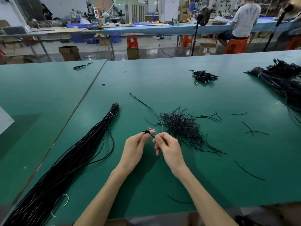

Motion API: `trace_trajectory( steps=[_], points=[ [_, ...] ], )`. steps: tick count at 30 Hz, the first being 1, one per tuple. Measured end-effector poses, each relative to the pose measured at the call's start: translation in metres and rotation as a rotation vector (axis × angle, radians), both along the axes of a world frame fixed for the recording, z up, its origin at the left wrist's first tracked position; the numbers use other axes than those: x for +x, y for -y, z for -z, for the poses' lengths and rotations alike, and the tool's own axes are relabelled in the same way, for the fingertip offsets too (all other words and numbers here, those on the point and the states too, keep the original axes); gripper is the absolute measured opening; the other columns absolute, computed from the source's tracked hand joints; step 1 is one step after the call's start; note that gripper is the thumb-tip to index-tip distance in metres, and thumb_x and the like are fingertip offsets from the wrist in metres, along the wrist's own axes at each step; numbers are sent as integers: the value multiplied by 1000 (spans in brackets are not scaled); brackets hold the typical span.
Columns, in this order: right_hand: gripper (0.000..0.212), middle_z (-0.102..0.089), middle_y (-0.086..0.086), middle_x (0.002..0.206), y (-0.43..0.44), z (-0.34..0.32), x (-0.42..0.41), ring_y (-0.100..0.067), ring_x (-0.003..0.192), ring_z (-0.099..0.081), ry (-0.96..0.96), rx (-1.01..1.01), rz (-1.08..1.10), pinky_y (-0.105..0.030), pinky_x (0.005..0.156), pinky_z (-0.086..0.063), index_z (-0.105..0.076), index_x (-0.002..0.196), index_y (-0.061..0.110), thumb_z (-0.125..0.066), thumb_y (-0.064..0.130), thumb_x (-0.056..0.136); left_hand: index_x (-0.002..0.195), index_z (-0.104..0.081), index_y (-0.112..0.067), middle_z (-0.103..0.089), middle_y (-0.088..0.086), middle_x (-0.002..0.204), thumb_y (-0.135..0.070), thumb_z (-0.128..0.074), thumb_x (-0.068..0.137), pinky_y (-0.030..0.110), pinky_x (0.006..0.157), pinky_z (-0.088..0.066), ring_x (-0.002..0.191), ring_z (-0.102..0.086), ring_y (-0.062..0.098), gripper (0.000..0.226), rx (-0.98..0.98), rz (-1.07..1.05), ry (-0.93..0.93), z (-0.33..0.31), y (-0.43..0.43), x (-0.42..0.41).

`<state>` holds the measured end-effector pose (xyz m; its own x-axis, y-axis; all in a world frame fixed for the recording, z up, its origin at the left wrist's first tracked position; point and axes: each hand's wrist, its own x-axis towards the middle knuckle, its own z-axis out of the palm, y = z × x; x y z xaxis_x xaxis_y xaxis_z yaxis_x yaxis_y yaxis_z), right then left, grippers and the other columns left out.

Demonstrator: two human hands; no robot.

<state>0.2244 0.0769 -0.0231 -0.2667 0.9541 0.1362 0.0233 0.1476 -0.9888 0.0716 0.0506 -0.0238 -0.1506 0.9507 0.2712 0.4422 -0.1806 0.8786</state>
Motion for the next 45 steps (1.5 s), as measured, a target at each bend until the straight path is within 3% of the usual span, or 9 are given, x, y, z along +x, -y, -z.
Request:
trace_trajectory(
  steps=[6, 12, 17, 21, 26, 31, 36, 42, 45],
  points=[
    [22, -65, 4, 65, 0, 7, -7, -10, 54, -57, 172, 82, -53, -33, 61, -53, -69, 84, 30, -60, 28, 103, 131, -64, -2, -68, 12, 133, -21, -43, 110, 46, 107, -49, 127, -62, 29, 36, -116, 188, 527, 5, -3, -6],
    [14, -66, 4, 62, -1, 10, -9, -6, 54, -55, 271, 131, -96, -40, 65, -53, -71, 91, 39, -60, 44, 98, 131, -59, 6, -66, 24, 132, -29, -45, 109, 35, 97, -56, 126, -63, 36, 44, -103, 220, 872, 6, -5, -11],
    [24, -68, 13, 60, 3, 13, -10, -3, 62, -63, 456, 149, -129, -26, 71, -48, -69, 88, 41, -52, 57, 95, 102, -64, -5, -74, 7, 92, -34, -49, 103, 27, 80, -60, 91, -75, 22, 33, -70, 40, 1183, 0, -5, -17],
    [29, -69, 19, 62, 3, 11, -10, -1, 68, -65, 504, 149, -138, -23, 74, -45, -67, 84, 37, -53, 61, 93, 87, -59, -17, -44, -13, 60, -36, -50, 105, 16, 48, -42, 44, -41, 3, 28, -95, 139, 1388, -6, 0, -34],
    [10, -73, 26, 79, 1, 10, -11, -1, 79, -67, 443, 133, -123, -32, 81, -54, -68, 91, 39, -62, 35, 96, 69, -52, -19, -33, -5, 51, -41, -49, 104, 25, 49, -21, 46, -25, 10, 42, -159, 232, 661, -12, 12, -38],
    [39, -75, 19, 90, -1, 10, -10, -4, 82, -69, 413, 134, -70, -36, 84, -57, -69, 109, 43, -56, 8, 97, 65, -53, -21, -50, -5, 50, -23, -48, 103, 19, 52, -36, 45, -43, 9, 39, -111, 261, -94, -16, 25, -25],
    [62, -65, 29, 129, 3, 3, -6, 2, 103, -68, 178, 107, -33, -20, 86, -51, -58, 139, 33, -49, -11, 97, 76, -47, -18, -57, -9, 69, -18, -53, 105, 38, 65, -46, 66, -54, 21, 30, -48, 80, -661, -14, 22, -22],
    [69, -63, 26, 135, 3, 5, -6, 5, 118, -62, 123, 108, -4, -34, 96, -56, -52, 141, 30, -43, -19, 94, 93, -60, -11, -72, -1, 96, -18, -48, 105, 38, 68, -50, 89, -64, 23, 19, 72, -148, -734, -8, 9, -8],
    [66, -65, 26, 130, 3, 9, -9, 6, 121, -60, 184, 141, -45, -24, 94, -52, -54, 142, 30, -50, -15, 93, 95, -65, -14, -71, -4, 88, -23, -49, 108, 31, 62, -44, 75, -62, 20, 23, 93, -274, -493, -3, 1, -1]
  ],
)
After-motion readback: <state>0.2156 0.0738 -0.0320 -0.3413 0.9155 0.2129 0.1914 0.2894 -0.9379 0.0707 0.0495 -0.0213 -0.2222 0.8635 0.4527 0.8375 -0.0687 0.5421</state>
